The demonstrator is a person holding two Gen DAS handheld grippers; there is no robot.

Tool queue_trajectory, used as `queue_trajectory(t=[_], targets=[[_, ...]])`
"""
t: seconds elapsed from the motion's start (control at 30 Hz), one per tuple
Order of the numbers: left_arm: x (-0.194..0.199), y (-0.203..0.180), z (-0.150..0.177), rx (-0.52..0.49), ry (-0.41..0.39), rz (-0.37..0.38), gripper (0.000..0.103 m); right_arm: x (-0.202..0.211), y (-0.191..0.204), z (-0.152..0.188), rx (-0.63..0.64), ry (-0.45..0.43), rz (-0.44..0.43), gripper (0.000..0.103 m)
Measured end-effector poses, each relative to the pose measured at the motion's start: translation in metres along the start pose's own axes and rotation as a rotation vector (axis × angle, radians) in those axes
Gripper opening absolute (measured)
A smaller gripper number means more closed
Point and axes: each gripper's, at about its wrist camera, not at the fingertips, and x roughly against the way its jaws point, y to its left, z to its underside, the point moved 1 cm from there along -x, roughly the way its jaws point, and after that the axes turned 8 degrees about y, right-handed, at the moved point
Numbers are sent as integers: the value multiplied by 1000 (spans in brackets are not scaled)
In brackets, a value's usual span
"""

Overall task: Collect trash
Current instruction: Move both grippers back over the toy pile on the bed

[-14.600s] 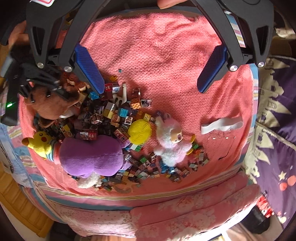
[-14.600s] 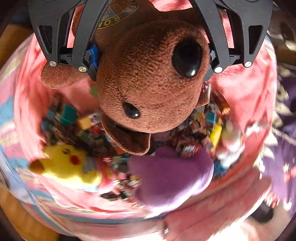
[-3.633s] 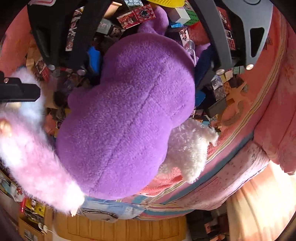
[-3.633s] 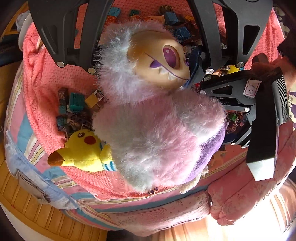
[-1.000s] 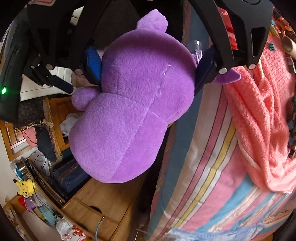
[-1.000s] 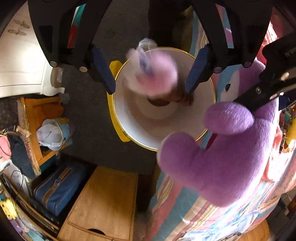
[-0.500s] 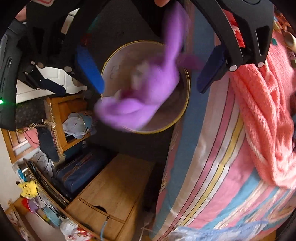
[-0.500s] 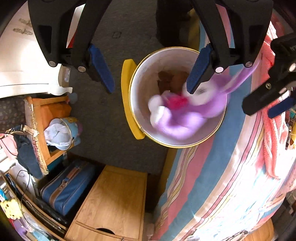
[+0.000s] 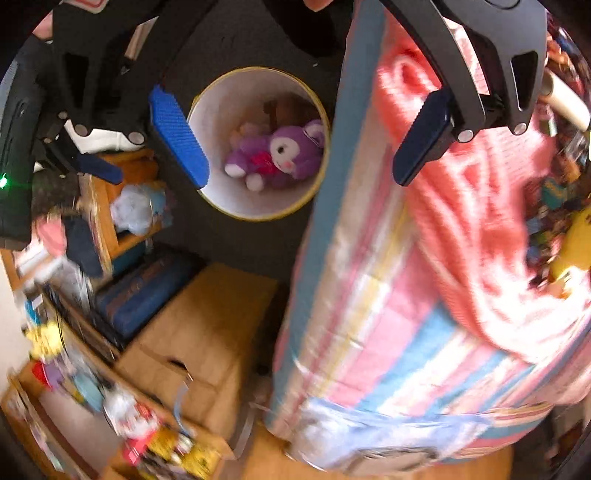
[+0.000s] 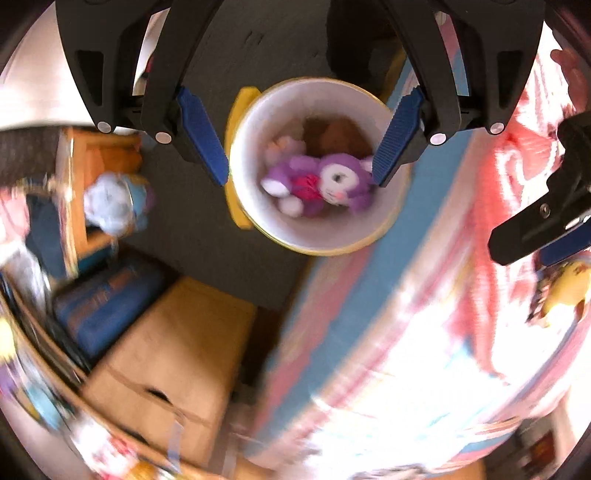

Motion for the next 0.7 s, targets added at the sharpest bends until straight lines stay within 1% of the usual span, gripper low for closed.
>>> queue_trajectory(t=[0.13,0.2,0.27,0.3,0.37,0.5,0.53,0.6,0.63,0.7], targets=[[37,44,9,110,-73,-67,95,17,61,-16,152,-45,-72,80],[56,66,20,155,-107,-119,95,23,90,-19,220,-62,-110,80],[74,93,37,225,-127,-171,95,29,125,-20,307,-75,-151,80],[87,113,51,288,-142,-195,93,30,141,-20,345,-74,-170,80],[103,138,70,365,-155,-233,92,33,177,-15,440,-77,-211,80],[135,189,129,544,-172,-333,90,34,240,8,616,-67,-279,80],[142,200,146,589,-175,-358,90,33,258,18,679,-59,-300,80],[152,218,182,682,-172,-406,89,30,285,35,779,-55,-331,79],[155,228,196,712,-169,-420,89,28,295,42,818,-56,-337,79],[159,238,224,788,-159,-443,82,20,315,57,904,-47,-354,79]])
